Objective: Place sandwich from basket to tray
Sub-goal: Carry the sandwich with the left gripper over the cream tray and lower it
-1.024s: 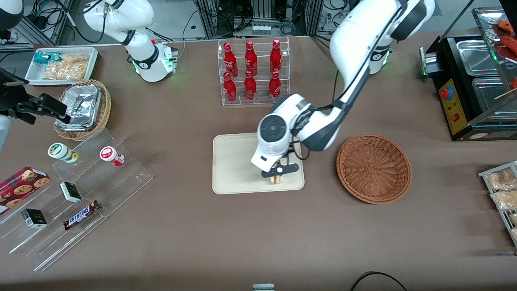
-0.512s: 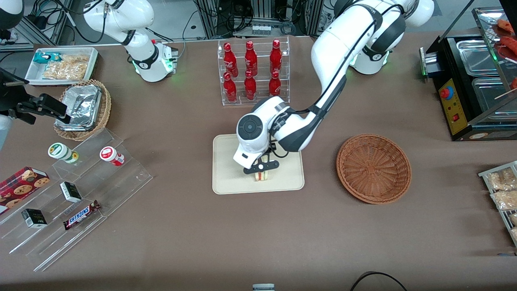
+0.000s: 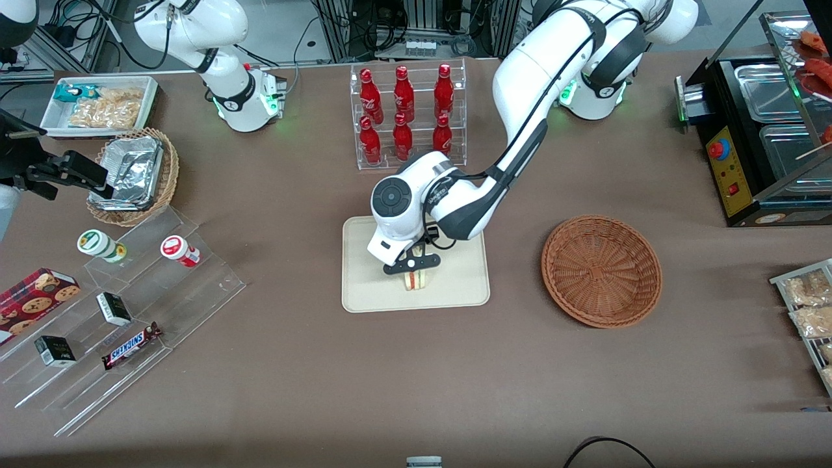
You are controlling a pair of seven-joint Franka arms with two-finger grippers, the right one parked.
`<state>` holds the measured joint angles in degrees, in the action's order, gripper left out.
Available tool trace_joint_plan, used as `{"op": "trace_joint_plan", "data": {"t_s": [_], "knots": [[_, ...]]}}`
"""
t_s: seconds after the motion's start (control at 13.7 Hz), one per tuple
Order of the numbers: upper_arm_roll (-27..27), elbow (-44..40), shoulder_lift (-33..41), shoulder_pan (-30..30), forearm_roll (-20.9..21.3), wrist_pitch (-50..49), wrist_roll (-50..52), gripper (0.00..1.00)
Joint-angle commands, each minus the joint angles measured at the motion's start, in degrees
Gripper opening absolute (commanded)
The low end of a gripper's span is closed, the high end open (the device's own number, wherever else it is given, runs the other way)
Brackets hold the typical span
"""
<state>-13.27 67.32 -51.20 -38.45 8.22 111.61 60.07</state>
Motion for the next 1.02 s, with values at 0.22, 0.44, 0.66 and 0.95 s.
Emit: {"op": "trace_joint_plan", "data": {"t_s": [0.22, 0.44, 0.66, 0.95], "knots": [[1.32, -1.49, 5.04, 0.91, 1.27, -1.91, 1.63, 1.0], [2.73, 0.0, 9.17, 1.79, 1.36, -6.66, -1.6, 1.0], [3.17, 6.92, 15.66, 5.56, 0.75, -7.55, -4.68, 1.0], [3.08, 17.65, 23.93, 12.59, -1.71, -6.93, -18.45, 1.0]]}}
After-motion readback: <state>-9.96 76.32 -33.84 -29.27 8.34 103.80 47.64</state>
